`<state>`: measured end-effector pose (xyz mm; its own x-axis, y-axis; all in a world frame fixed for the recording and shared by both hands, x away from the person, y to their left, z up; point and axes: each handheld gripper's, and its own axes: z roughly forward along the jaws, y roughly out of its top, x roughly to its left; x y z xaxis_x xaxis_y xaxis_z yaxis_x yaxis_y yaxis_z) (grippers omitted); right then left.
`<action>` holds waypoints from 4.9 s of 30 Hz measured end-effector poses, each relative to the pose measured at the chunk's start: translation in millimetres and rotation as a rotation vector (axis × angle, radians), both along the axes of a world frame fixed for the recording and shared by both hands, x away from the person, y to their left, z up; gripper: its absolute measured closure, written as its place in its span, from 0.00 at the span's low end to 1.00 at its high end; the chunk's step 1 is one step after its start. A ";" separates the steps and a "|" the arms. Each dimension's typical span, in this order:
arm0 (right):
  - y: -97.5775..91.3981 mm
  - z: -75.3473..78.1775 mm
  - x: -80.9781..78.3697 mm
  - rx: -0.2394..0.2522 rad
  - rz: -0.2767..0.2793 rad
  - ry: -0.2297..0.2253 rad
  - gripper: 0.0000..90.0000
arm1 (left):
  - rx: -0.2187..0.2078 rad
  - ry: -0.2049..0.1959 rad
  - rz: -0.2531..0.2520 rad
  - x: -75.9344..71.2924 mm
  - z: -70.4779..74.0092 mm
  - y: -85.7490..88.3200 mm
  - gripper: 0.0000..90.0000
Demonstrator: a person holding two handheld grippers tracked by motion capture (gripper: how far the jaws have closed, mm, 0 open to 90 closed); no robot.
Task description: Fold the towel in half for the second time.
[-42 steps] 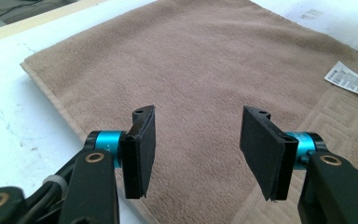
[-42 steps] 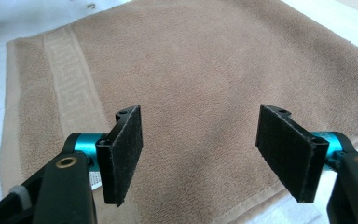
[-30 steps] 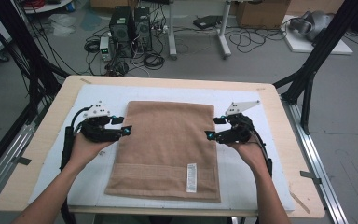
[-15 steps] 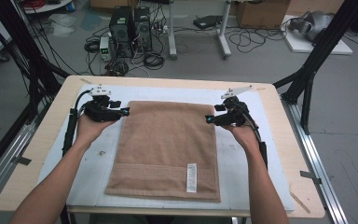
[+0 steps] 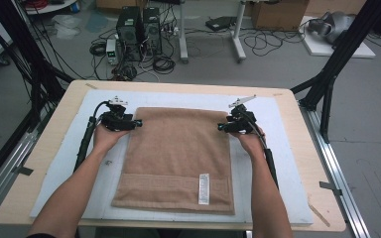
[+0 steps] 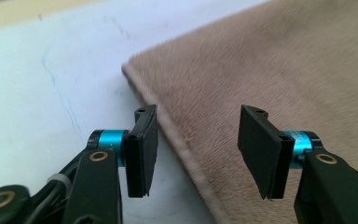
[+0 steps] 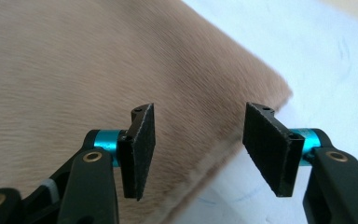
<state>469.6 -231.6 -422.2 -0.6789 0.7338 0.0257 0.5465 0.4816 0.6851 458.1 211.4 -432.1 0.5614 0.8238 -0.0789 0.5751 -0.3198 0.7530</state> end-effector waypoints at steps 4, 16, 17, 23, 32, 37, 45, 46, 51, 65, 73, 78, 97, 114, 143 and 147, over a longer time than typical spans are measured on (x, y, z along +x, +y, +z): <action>-5.2 -16.1 6.6 0.039 -0.043 0.076 0.47 | -0.021 0.041 0.020 3.6 -11.4 3.0 0.53; 0.2 -11.9 4.2 0.101 0.021 0.126 0.90 | -0.066 0.071 0.000 2.5 -8.4 1.7 0.91; 1.3 -9.2 3.1 0.094 0.026 0.118 0.90 | -0.066 0.067 -0.001 1.8 -7.1 1.8 0.92; -4.7 17.2 -4.6 0.125 0.057 0.050 0.91 | -0.085 -0.007 -0.033 -7.7 15.3 7.6 0.92; -13.7 57.7 -44.1 0.160 0.164 -0.002 0.90 | -0.116 -0.119 -0.093 -49.4 49.0 15.9 0.92; -18.4 56.5 -82.1 0.174 0.220 -0.008 0.90 | -0.104 -0.160 -0.150 -89.4 45.0 19.8 0.92; -17.0 19.8 -128.2 0.154 0.272 0.073 0.90 | -0.064 -0.096 -0.240 -137.1 6.3 26.9 0.91; -18.0 14.1 -131.4 0.170 0.269 0.080 0.89 | -0.061 -0.083 -0.243 -138.6 3.6 28.3 0.91; -22.6 -0.3 -134.0 0.206 0.252 0.111 0.86 | -0.078 -0.066 -0.240 -142.7 -4.4 34.6 0.89; -42.1 19.0 -139.4 0.204 0.174 0.046 0.63 | -0.050 -0.067 -0.206 -142.1 10.6 42.7 0.56; -33.0 40.0 -122.7 0.176 0.164 0.005 0.53 | -0.075 -0.100 -0.182 -125.3 29.4 41.6 0.52; -21.3 42.5 -105.4 0.164 0.157 0.005 0.48 | -0.099 -0.101 -0.154 -107.9 35.2 36.9 0.51; 1.3 13.4 -75.0 0.152 0.230 0.190 0.82 | -0.102 0.029 -0.200 -81.2 8.2 21.8 0.89; -4.5 55.0 -125.6 0.209 0.337 0.035 0.85 | -0.093 -0.128 -0.263 -149.1 46.5 34.2 0.96; 6.1 22.5 -180.4 0.178 0.485 0.106 0.64 | -0.086 -0.023 -0.338 -179.8 29.2 31.2 0.63; 2.9 21.8 -177.2 0.179 0.462 0.103 0.62 | -0.081 0.008 -0.460 -196.3 26.6 32.5 0.89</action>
<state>292.4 -228.7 -400.4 -0.9189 0.3356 0.2073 0.3731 0.5689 0.7329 261.9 244.0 -405.5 0.8660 0.4805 -0.1385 0.3934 -0.4837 0.7819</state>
